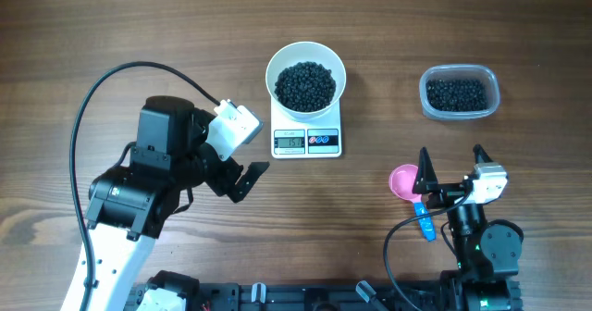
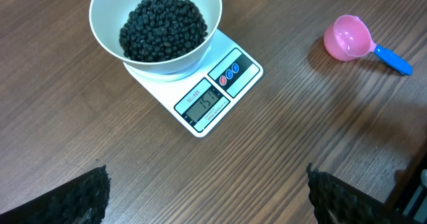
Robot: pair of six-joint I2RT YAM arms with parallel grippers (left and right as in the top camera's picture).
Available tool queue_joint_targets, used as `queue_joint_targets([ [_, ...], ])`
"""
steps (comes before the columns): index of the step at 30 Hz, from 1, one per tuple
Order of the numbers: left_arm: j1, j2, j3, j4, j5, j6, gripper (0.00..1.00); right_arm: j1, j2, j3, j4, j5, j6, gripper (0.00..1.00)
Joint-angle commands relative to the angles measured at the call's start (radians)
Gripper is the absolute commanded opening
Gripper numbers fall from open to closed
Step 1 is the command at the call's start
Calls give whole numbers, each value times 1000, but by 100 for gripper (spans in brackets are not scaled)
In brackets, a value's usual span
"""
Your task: Scoop item into bowl and weigh 150g on scale
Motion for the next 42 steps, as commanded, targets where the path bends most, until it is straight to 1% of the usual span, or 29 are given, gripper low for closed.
queue_joint_targets([
  [1,7,-3,16,2,9,-6,100,4,-14,-8,5,-16,-16,100],
  [5,7,-2,16,2,10,-6,100,4,-14,-8,5,-16,-17,100],
  [6,6,-4,16,3,30,-6,100,4,-14,-8,5,-16,-17,100],
  [7,6,-6,16,10,25,-40,100,4,-14,-8,5,-16,-16,100],
  [8,6,-18,16,-6,-42,-158,100,4,-14,-8,5,-16,-17,100],
  [9,5,-39,16,-42,-82,-229,100,4,-14,-8,5,-16,-17,100],
  [10,5,-69,16,-77,-83,-247,100,4,-14,-8,5,-16,-17,100],
  [12,5,-148,16,-143,-138,-309,100,4,-14,-8,5,-16,-16,100],
  [14,6,-286,15,-238,-173,-349,100,4,-14,-8,5,-16,-17,100],
  [15,6,-343,15,-252,-212,-447,100,4,-14,-8,5,-16,-17,100],
  [17,6,-459,15,-260,-256,-594,100,4,-14,-8,5,-16,-17,100],
  [21,6,-674,15,-288,-363,-800,100,4,-14,-8,5,-16,-16,100],
  [22,6,-700,15,-294,-368,-825,100,4,-14,-8,5,-16,-17,100],
  [25,6,-724,15,-309,-420,-972,100,4,-14,-8,5,-16,-17,100],
  [28,6,-724,15,-330,-462,-979,100,4,-14,-8,5,-16,-17,100],
  [31,11,-724,15,-322,-516,-1032,100,4,-14,-8,5,-16,-17,100],
  [36,11,-724,15,-225,-543,-1020,100,4,-14,-8,5,-16,-17,100],
  [42,8,-724,0,-198,-560,-1021,100,4,-14,-8,5,-16,-17,100],
])
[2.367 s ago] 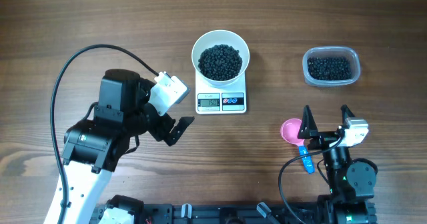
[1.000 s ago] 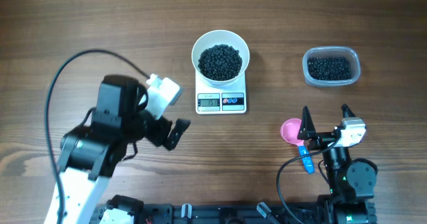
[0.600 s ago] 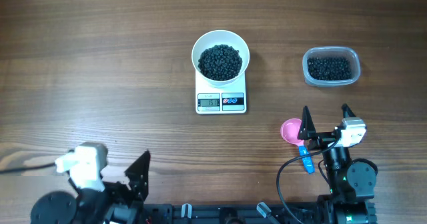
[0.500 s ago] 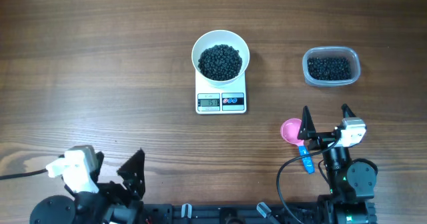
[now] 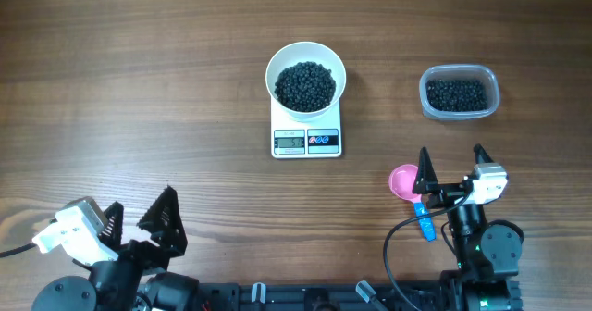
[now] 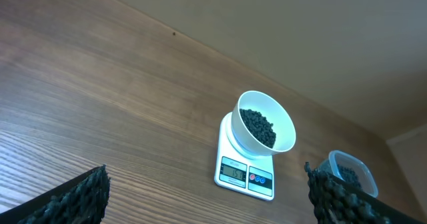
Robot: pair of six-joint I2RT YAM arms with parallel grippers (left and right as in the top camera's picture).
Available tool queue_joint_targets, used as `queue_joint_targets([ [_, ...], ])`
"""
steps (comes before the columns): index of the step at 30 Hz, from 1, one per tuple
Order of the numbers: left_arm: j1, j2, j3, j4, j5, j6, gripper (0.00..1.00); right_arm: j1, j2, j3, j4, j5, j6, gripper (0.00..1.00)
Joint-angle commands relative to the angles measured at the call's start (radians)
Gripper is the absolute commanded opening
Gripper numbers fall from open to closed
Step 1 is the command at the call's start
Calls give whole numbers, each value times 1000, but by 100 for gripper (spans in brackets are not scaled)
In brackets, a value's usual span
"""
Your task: Scoop item into bowl and weigh 150g on scale
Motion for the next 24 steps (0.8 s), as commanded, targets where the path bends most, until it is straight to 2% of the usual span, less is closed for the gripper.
queue_joint_targets([
  [1,5,-5,-5,6,-21,-13,100,4,-10,-8,3,-15,-12,100],
  [4,104,-31,-7,7,-11,-13,100,4,-10,-8,3,-15,-12,100],
  [7,251,-124,-21,26,113,-13,100,4,-10,-8,3,-15,-13,100],
  [9,304,-191,-59,61,163,2,100,4,-10,-8,3,-15,-13,100],
  [13,266,-293,-192,219,216,164,100,4,-10,-8,3,-16,-13,100],
  [17,188,-303,-349,443,200,171,100,4,-10,-8,3,-15,-13,100],
  [20,130,-303,-483,571,108,171,100,4,-10,-8,3,-15,-13,100],
  [24,124,-303,-678,755,115,171,100,4,-10,-8,3,-15,-13,100],
])
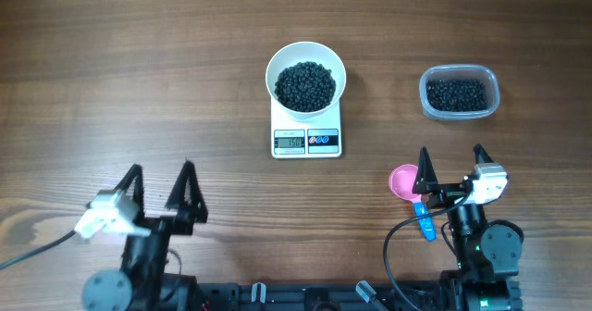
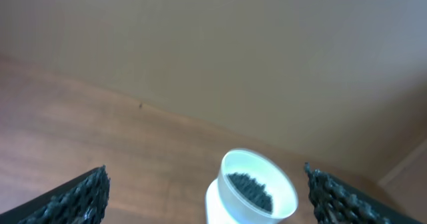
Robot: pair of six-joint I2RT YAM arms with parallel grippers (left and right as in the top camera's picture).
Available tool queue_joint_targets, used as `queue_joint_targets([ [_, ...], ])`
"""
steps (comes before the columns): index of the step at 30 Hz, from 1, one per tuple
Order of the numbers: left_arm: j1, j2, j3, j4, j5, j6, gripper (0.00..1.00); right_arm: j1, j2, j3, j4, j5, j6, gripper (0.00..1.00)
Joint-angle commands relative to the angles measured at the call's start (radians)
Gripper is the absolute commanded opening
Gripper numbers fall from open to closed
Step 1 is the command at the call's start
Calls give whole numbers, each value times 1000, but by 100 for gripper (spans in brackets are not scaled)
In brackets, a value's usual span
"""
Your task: Scoop item into bowl and weigh 150g on scale
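A white bowl [image 1: 306, 76] heaped with dark beans stands on a white digital scale [image 1: 306, 141], whose display is lit. The bowl [image 2: 257, 196] also shows blurred at the bottom of the left wrist view. A clear tub [image 1: 459, 93] of the same beans sits at the back right. A pink scoop [image 1: 404, 181] with a blue handle lies on the table at the front right. My right gripper [image 1: 450, 155] stands open just right of the scoop, holding nothing. My left gripper [image 1: 159, 175] stands open at the front left, far from the scale, its fingertips [image 2: 79, 196] framing the view.
The wooden table [image 1: 139, 80] carries only the scale, tub and scoop. A beige wall [image 2: 220, 44] fills the top of the left wrist view. Both arm bases sit at the table's front edge.
My left arm has swung up from a low pose at the front left corner; its gripper now points towards the far wall, tilted higher. Scale, bowl, scoop and right arm are unmoved.
My left gripper hovered open just left of the scale, looking down on the filled bowl. Then the arm stood pulled back to the front left corner. Now it stands raised near its base. The scoop lay by the still right gripper throughout.
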Motion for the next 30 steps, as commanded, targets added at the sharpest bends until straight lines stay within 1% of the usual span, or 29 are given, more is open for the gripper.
queue_joint_targets([
  [1,-5,-8,-147,145,-13,17,100,4,-10,-8,3,-15,-13,100],
  [4,-5,-8,-255,245,-13,21,100,4,-10,-8,3,-16,-13,100],
  [6,-5,-8,-283,255,-13,25,100,4,-10,-8,3,-15,-12,100],
  [8,-5,-8,-310,266,-6,71,100,4,-10,-8,3,-16,-13,100],
  [14,-2,-8,-447,450,-6,70,100,4,-10,-8,3,-16,-12,100],
  [15,-2,-8,-450,449,-6,75,100,4,-10,-8,3,-15,-12,100],
  [17,10,-8,-450,438,-2,154,100,4,-10,-8,3,-15,-12,100],
  [18,24,-8,-450,425,-2,175,100,4,-10,-8,3,-15,-13,100],
  [20,84,-8,-450,378,54,174,100,4,-10,-8,3,-15,-12,100],
  [22,113,-8,-450,359,86,171,100,4,-10,-8,3,-15,-13,100],
  [30,113,-9,-450,361,96,171,100,4,-10,-8,3,-15,-12,100],
])
